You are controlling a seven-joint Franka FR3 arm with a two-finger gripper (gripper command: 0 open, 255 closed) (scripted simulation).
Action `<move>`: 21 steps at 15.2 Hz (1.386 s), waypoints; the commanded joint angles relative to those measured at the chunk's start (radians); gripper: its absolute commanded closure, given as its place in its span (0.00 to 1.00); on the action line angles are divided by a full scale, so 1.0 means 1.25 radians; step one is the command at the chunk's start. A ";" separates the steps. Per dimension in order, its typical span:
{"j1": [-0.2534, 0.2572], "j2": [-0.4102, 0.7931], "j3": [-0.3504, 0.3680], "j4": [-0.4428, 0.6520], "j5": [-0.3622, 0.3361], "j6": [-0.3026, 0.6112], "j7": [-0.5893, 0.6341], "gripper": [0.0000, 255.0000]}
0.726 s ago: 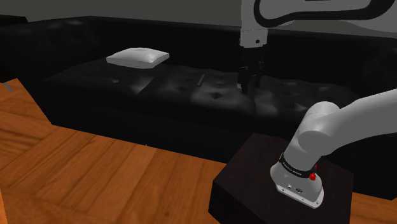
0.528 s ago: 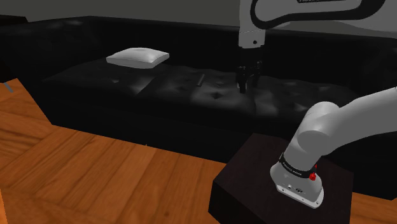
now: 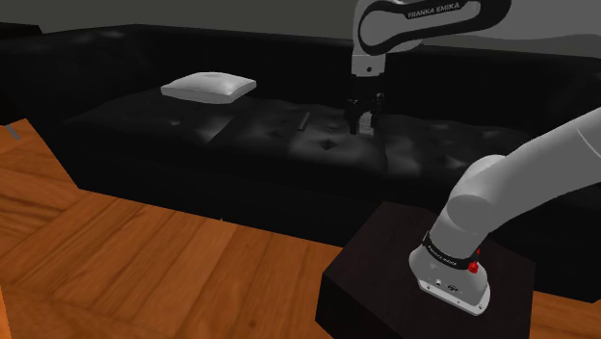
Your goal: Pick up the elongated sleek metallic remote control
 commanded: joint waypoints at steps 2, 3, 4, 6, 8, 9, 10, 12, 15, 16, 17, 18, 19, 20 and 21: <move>-0.023 0.070 -0.025 0.027 -0.013 0.052 -0.002 0.00; -0.030 0.093 -0.033 0.037 -0.016 0.067 -0.003 0.00; -0.037 0.116 -0.041 0.049 -0.019 0.081 -0.003 0.00; -0.050 0.162 -0.058 0.074 -0.022 0.108 -0.005 0.00; -0.063 0.208 -0.074 0.101 -0.024 0.133 -0.006 0.00; -0.069 0.231 -0.082 0.116 -0.024 0.144 -0.007 0.00; -0.076 0.255 -0.090 0.131 -0.023 0.155 -0.009 0.00; -0.088 0.301 -0.106 0.164 -0.020 0.175 -0.011 0.00; -0.107 0.372 -0.129 0.217 -0.010 0.199 -0.017 0.00; -0.114 0.396 -0.137 0.236 -0.006 0.207 -0.019 0.00; -0.121 0.419 -0.144 0.256 -0.001 0.213 -0.021 0.00; -0.128 0.443 -0.151 0.276 0.004 0.219 -0.024 0.00; -0.135 0.467 -0.157 0.297 0.010 0.224 -0.026 0.00; -0.143 0.491 -0.164 0.318 0.017 0.228 -0.028 0.00; -0.151 0.515 -0.170 0.340 0.024 0.232 -0.031 0.00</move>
